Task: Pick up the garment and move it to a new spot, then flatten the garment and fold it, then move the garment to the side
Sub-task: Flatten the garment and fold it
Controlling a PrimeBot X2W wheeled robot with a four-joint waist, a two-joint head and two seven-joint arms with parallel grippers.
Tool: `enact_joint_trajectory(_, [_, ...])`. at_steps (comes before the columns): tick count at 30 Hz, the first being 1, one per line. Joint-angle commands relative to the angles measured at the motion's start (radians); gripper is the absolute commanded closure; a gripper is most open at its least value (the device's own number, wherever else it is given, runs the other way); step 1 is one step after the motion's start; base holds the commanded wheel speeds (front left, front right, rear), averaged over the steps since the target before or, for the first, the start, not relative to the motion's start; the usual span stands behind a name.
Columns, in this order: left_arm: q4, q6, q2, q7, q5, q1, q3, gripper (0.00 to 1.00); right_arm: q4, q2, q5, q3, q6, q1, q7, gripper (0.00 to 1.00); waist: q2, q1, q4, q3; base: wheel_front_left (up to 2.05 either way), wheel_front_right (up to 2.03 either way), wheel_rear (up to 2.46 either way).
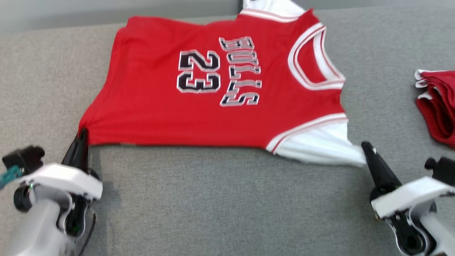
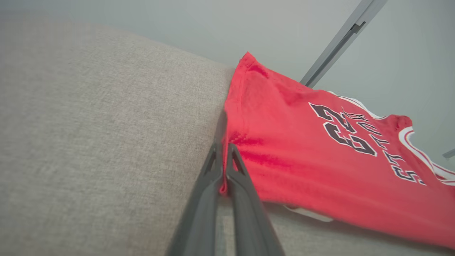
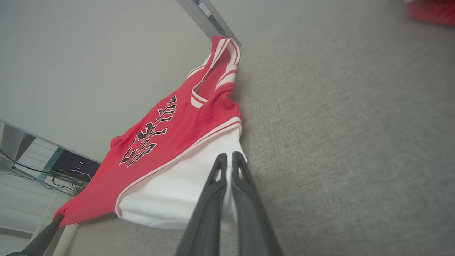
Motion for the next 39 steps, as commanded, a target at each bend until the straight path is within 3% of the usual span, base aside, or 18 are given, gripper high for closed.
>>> enact_joint_trajectory(1, [-0.052, 0.030, 0.026, -0.004, 0.019, 0.052, 0.015, 1.00, -0.025, -0.024, -0.008, -0.013, 0.000, 0.049, -0.006, 1.00, 0.0000, 0.0000, -0.015, -0.032, 0.00, 0.00, 0.00])
enact_joint_trajectory(5, [-0.247, 0.114, 0.050, -0.004, 0.043, 0.219, 0.022, 1.00, -0.108, -0.043, -0.009, -0.027, 0.000, 0.172, -0.006, 1.00, 0.0000, 0.0000, -0.014, -0.064, 0.00, 0.00, 0.00])
enact_joint_trajectory(14, [-0.737, 0.378, 0.119, 0.068, 0.050, 0.606, 0.050, 1.00, -0.227, -0.085, -0.034, -0.144, 0.000, 0.455, 0.027, 1.00, 0.0000, 0.0000, -0.001, -0.129, 0.00, 0.00, 0.00])
enact_joint_trajectory(20, [-0.966, 0.494, 0.144, 0.122, 0.061, 0.760, 0.046, 1.00, -0.293, -0.052, -0.091, -0.257, 0.000, 0.563, 0.082, 1.00, 0.0000, 0.0000, 0.006, -0.144, 0.00, 0.00, 0.00])
enact_joint_trajectory(23, [-1.016, 0.518, 0.153, 0.148, 0.062, 0.786, 0.039, 1.00, -0.321, -0.021, -0.125, -0.309, 0.000, 0.584, 0.122, 1.00, 0.0000, 0.0000, 0.009, -0.141, 0.00, 0.00, 0.00])
enact_joint_trajectory(28, [-1.040, 0.522, 0.160, 0.175, 0.052, 0.777, 0.032, 1.00, -0.356, 0.039, -0.161, -0.371, 0.000, 0.584, 0.175, 1.00, 0.0000, 0.0000, 0.009, -0.126, 0.00, 0.00, 0.00])
enact_joint_trajectory(39, [-1.032, 0.454, 0.211, 0.273, 0.000, 0.633, 0.046, 1.00, -0.432, 0.199, -0.167, -0.484, 0.000, 0.417, 0.311, 1.00, 0.0000, 0.0000, -0.009, -0.029, 0.00, 0.00, 0.00])
